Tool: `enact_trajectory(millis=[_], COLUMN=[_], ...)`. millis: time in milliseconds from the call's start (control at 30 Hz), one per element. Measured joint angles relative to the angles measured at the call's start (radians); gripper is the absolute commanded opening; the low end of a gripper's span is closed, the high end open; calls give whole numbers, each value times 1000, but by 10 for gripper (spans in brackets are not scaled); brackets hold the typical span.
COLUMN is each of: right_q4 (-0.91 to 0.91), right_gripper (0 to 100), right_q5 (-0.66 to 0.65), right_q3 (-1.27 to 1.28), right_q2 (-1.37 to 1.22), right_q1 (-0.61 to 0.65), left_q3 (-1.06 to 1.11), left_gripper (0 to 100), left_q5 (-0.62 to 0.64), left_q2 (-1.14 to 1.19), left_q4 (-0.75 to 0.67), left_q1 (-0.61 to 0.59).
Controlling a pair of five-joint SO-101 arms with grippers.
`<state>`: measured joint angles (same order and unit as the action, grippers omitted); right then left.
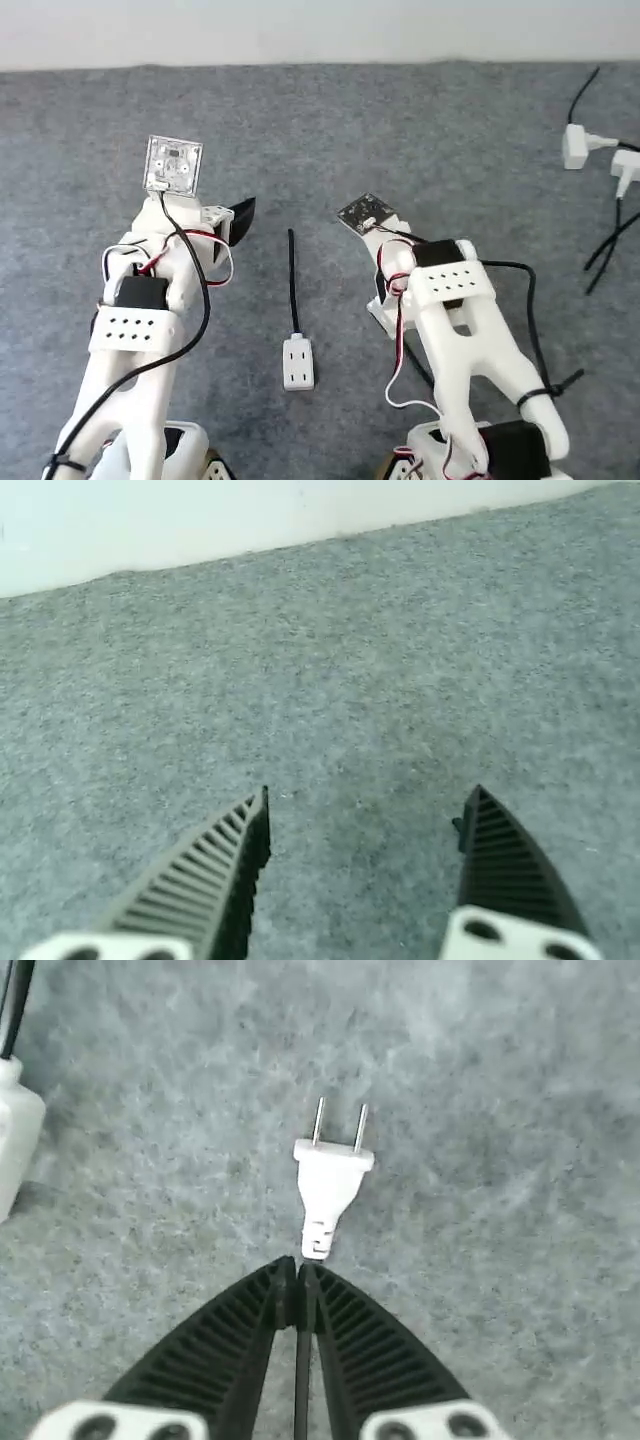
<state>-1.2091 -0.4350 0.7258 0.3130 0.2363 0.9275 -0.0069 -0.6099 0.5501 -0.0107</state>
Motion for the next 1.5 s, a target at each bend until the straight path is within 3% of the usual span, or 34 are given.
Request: enact_trajectory(millis=[167,433,1000,1500], right_q4=[2,2,3,172], right_gripper=[13,172,172,172], right_q5=[5,81,104,104], right_q3=[9,12,94,163], right_q2=[0,0,0,0], right_q1=[35,58,60,60], left_q3=[0,0,0,0], left_gripper=[290,290,290,290], left_q5=[0,-2,-2,-2], left_q2=[0,0,0,0], left_q4=[0,0,0,0], left_q1=[-26,-29,-29,-29])
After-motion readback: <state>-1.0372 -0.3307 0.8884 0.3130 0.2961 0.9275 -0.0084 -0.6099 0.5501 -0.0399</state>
